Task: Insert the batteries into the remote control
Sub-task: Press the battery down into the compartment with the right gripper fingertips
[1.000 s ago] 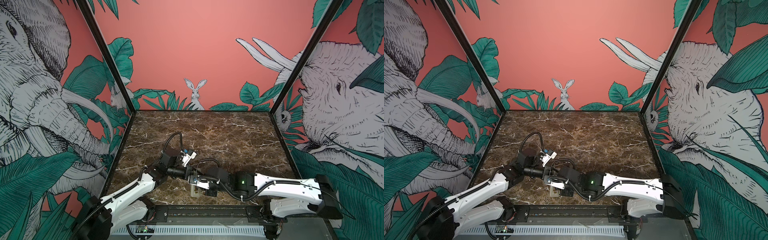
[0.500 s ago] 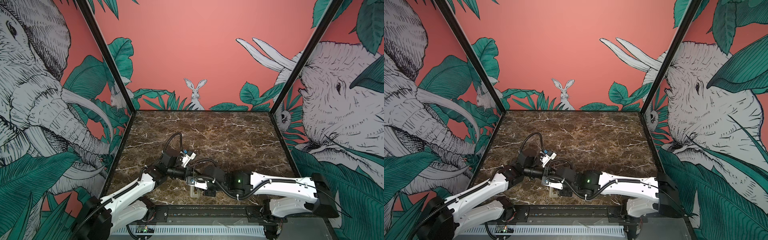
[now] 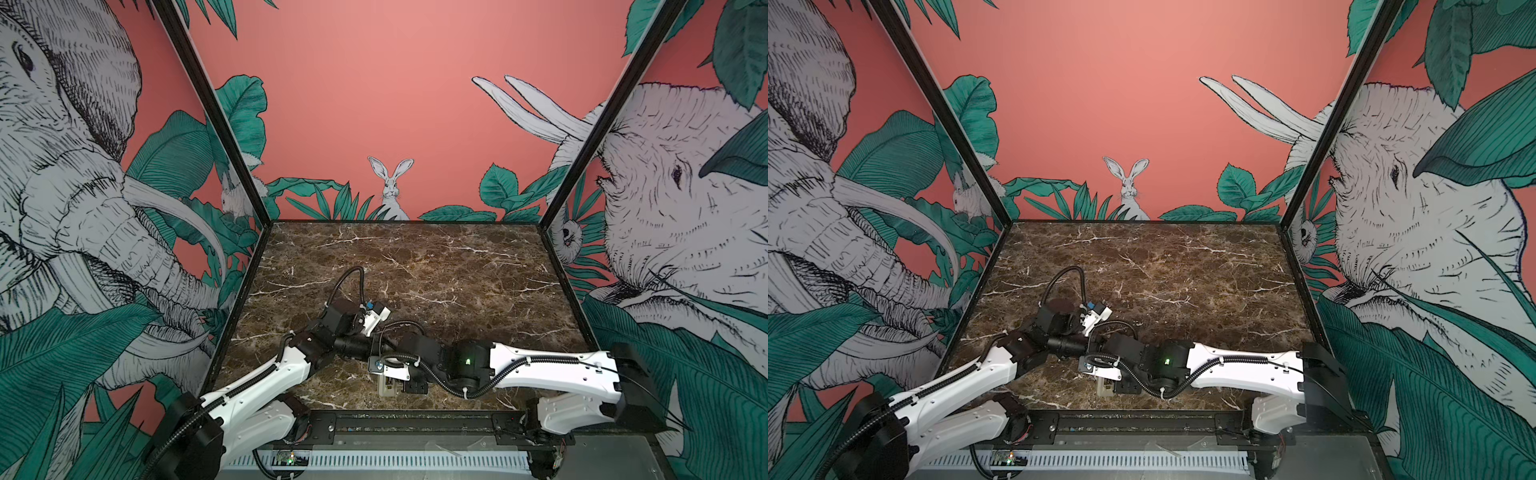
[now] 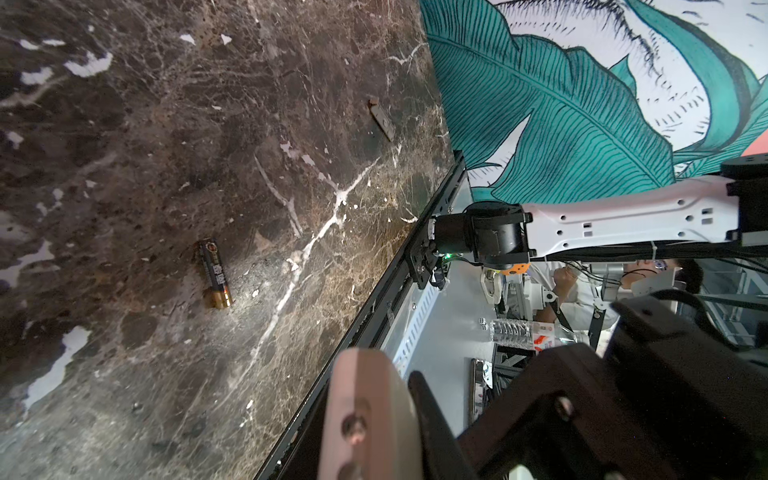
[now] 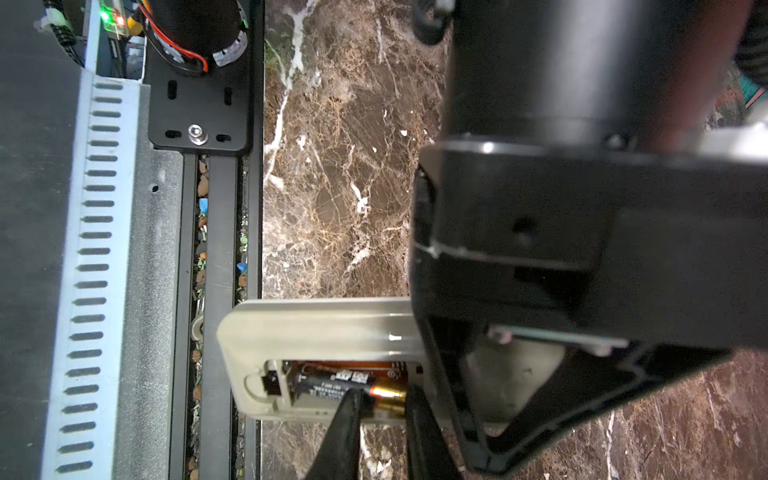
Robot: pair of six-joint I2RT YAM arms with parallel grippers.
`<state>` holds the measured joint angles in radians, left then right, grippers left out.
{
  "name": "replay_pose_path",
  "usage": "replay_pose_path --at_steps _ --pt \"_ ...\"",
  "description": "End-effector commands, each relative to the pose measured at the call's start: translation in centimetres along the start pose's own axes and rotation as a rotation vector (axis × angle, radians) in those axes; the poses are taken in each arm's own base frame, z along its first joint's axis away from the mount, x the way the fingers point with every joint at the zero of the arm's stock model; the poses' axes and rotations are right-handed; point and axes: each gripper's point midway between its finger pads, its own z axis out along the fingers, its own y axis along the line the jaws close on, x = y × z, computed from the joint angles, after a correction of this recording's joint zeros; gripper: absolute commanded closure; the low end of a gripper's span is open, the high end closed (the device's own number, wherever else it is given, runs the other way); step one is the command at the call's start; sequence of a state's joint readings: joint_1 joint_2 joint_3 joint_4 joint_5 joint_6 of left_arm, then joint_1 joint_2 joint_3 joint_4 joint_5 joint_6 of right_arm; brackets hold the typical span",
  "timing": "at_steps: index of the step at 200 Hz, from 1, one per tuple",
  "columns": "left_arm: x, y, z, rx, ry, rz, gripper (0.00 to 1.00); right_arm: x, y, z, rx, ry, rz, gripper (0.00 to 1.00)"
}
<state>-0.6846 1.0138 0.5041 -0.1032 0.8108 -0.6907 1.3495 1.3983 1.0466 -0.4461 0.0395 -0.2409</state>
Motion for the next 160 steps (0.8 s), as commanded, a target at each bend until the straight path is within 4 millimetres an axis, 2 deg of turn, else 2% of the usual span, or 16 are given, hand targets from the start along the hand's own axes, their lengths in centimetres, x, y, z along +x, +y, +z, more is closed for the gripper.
replay_pose_path --at_steps 1,160 --pt "-1.5 -4.3 -1.0 0.136 -0.042 0.119 1.0 2.5 2.1 1.3 -0.084 0.101 -0.034 0.81" --pt "-1.5 -4.6 -1.2 0.147 -0.054 0.122 1.0 3.1 2.0 2.5 -0.079 0.162 -0.058 0.88"
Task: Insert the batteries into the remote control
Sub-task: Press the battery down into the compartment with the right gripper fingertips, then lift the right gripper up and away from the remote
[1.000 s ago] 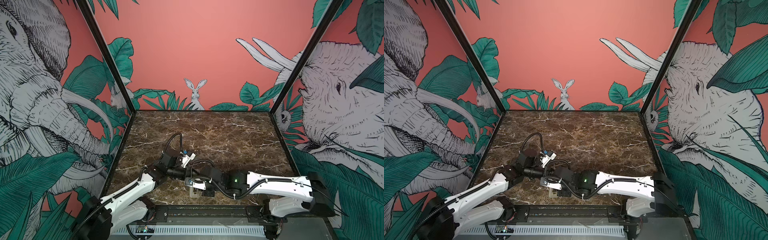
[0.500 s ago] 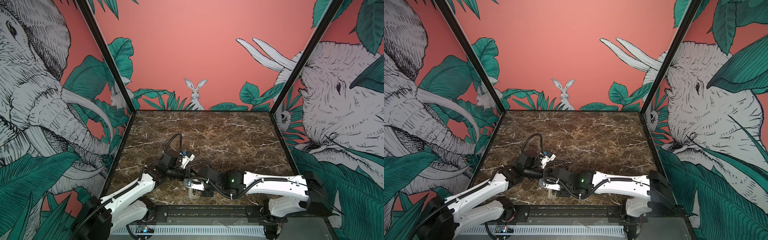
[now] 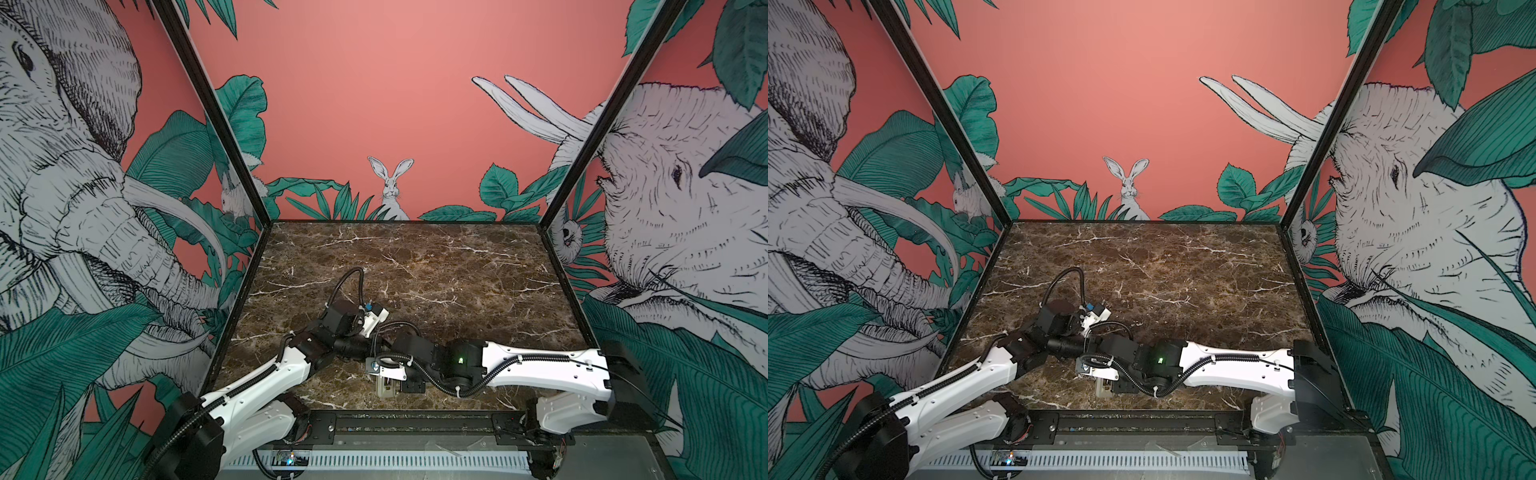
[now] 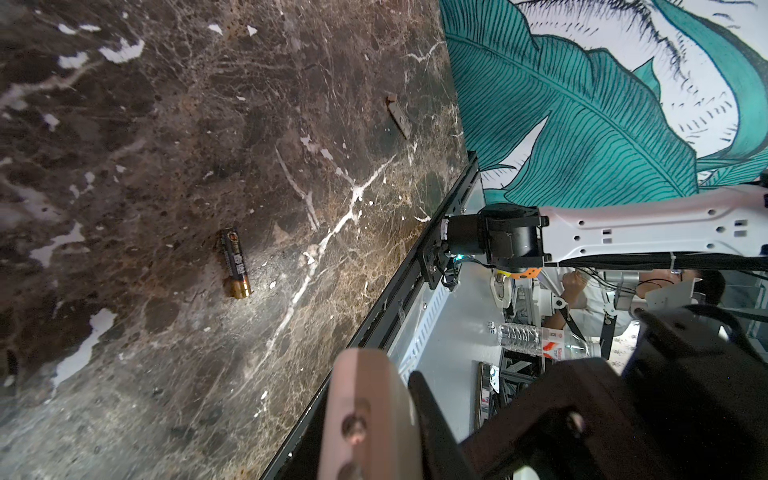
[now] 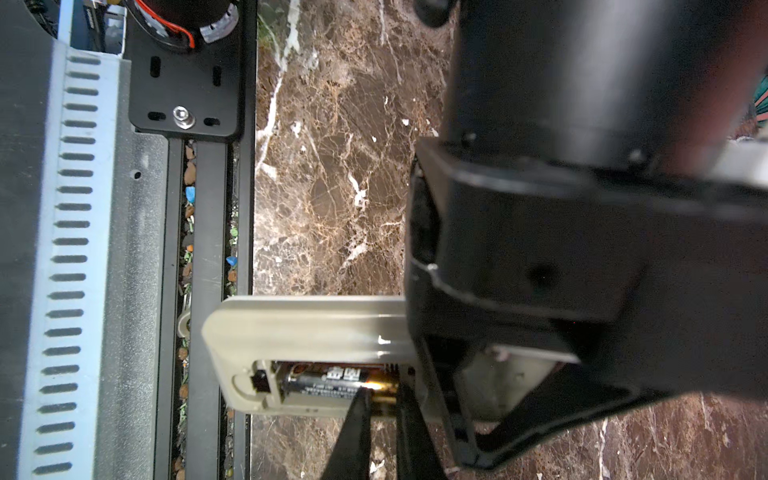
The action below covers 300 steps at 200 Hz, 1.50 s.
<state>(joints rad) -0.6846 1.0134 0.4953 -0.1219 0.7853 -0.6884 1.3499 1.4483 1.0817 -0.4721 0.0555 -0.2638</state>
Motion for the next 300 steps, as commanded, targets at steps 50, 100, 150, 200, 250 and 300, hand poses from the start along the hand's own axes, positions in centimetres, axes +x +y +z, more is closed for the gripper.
replay_pose_path --at_steps 50,100,150,200,250,300 --pt "-1.7 -5.5 -1.4 0.183 -0.058 0.138 1.0 2.7 2.0 1.9 -0.064 0.128 -0.039 0.9" --pt "-1.7 -5.4 -1.5 0.177 -0.066 0.133 1.0 2.9 1.8 2.1 -0.038 0.151 -0.037 0.91" --pt "-1.8 -5.2 -1.4 0.177 -0.076 0.13 1.0 2.1 0.3 0.6 0.048 0.095 0.005 0.82" --pt "-1.8 -4.9 -1.3 0.172 -0.089 0.127 1.0 1.9 -0.9 -0.5 0.119 0.052 0.055 0.77" --pt "-2.0 -4.3 -1.3 0.154 -0.104 0.121 1.0 1.9 -2.1 -2.3 0.191 0.022 0.1 0.73" --pt "-2.3 -3.3 -0.9 0.129 -0.136 0.103 1.0 2.1 -2.8 -4.6 0.234 -0.053 0.189 0.69"
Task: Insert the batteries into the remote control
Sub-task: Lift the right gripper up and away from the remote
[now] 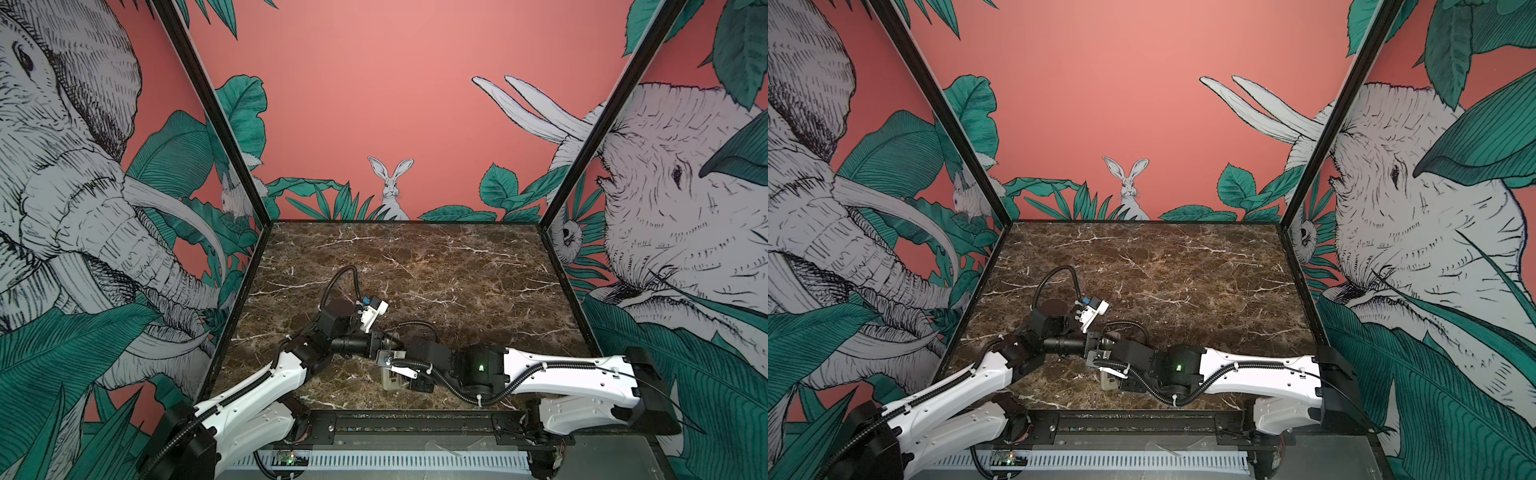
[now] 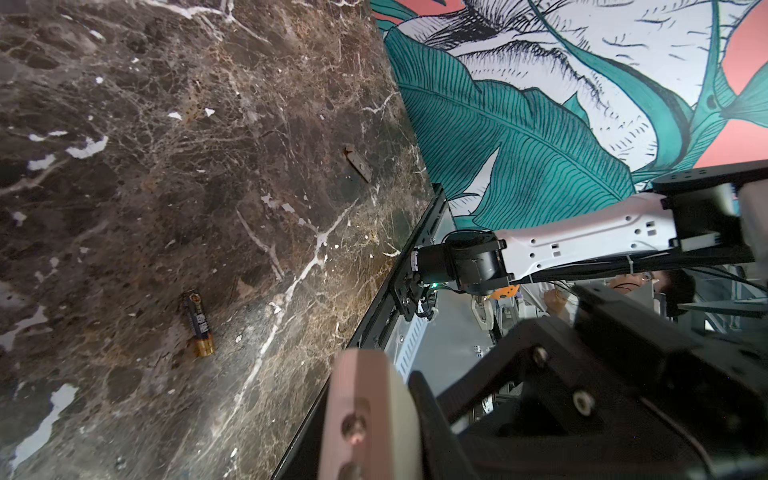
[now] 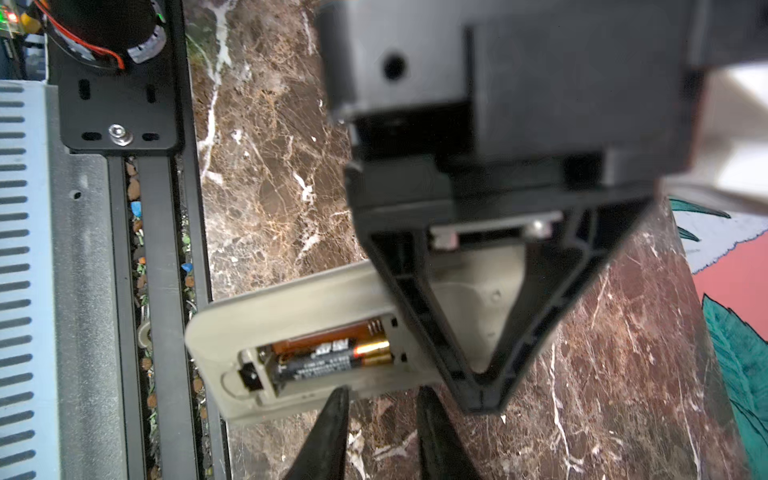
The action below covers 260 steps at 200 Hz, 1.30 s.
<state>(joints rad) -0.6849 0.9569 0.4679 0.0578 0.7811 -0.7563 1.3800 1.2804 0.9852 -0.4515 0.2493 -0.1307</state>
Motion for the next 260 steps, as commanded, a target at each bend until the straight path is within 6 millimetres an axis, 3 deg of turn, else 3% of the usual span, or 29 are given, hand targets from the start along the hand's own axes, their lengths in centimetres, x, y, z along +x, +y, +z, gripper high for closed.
replay_pose_path --at_steps 1,39,50,70,84,140,260 --pt "-0.2 -0.7 0.0 0.038 -0.02 0.021 1.0 0.6 -0.9 -0.9 0.043 -0.006 0.064 0.69" --pt "-0.8 0.5 -0.2 -0.027 -0.067 0.03 1.0 1.2 -3.5 -2.8 0.159 -0.016 0.244 0.62" --pt "-1.2 1.1 -0.4 -0.071 -0.095 0.037 1.0 0.9 -4.0 -3.4 0.175 -0.069 0.354 0.55" --pt "-2.5 2.1 -0.8 -0.141 -0.17 0.049 1.0 0.2 -4.2 -3.5 0.145 -0.21 0.58 0.32" --pt "-3.5 2.1 -0.9 -0.154 -0.213 0.058 1.0 0.3 -3.9 -3.0 0.112 -0.241 0.675 0.25" --pt "-4.6 2.1 -0.2 -0.125 -0.244 0.052 1.0 0.5 -2.9 -0.2 0.065 -0.184 0.727 0.26" --pt "-4.6 1.7 -0.1 -0.101 -0.243 0.054 1.0 0.9 -4.0 3.2 0.033 -0.171 0.797 0.31"
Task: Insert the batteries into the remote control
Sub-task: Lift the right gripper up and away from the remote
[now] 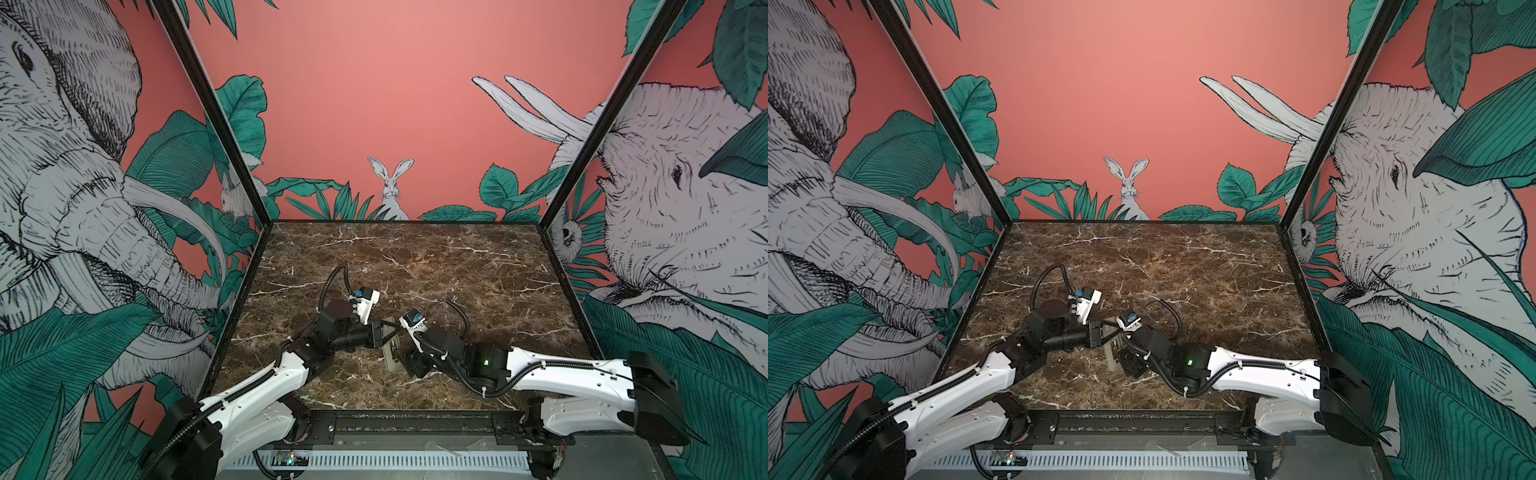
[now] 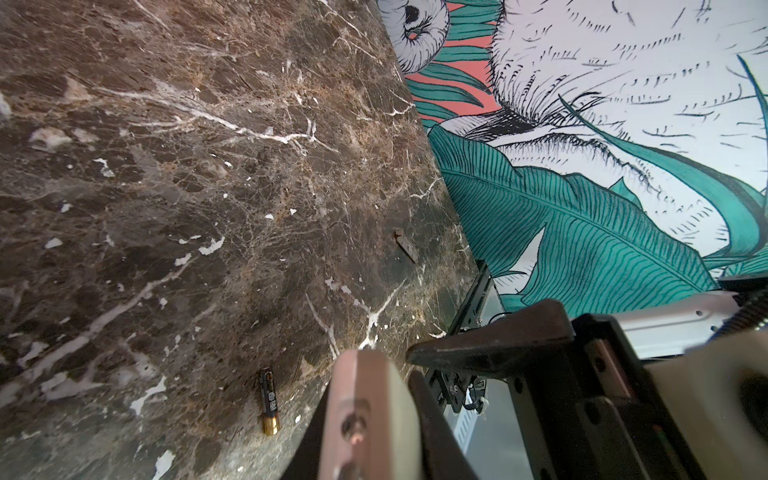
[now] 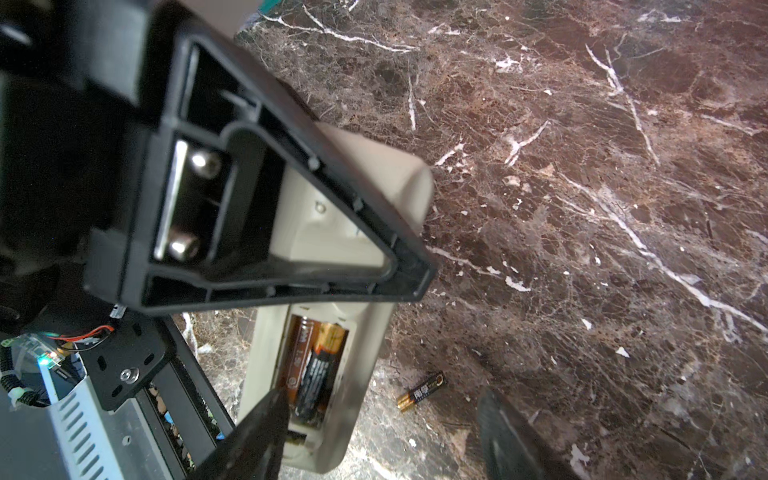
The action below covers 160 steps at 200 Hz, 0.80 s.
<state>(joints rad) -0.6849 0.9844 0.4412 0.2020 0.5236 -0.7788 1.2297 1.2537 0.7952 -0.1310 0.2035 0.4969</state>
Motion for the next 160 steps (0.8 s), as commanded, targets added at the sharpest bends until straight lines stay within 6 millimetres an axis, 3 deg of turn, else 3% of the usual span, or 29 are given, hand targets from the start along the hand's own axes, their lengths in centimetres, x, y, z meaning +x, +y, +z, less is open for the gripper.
replay_pose_path --at_steps 1,36,70,160 --pt "-0.5 -1.0 0.0 0.042 -0.02 0.016 1.0 -0.6 0.3 0.4 -0.028 -0.027 0.032 0.31" --pt "-0.4 -1.0 0.1 0.045 -0.016 0.012 1.0 0.0 0.4 1.0 -0.036 -0.006 0.034 0.34" --pt "-0.5 -1.2 0.0 0.052 -0.02 0.012 1.0 0.6 0.0 1.4 -0.028 0.006 0.042 0.51" --pt "-0.7 -1.7 -0.2 0.075 -0.028 0.017 1.0 1.4 -0.4 2.3 0.004 0.039 0.024 0.67"
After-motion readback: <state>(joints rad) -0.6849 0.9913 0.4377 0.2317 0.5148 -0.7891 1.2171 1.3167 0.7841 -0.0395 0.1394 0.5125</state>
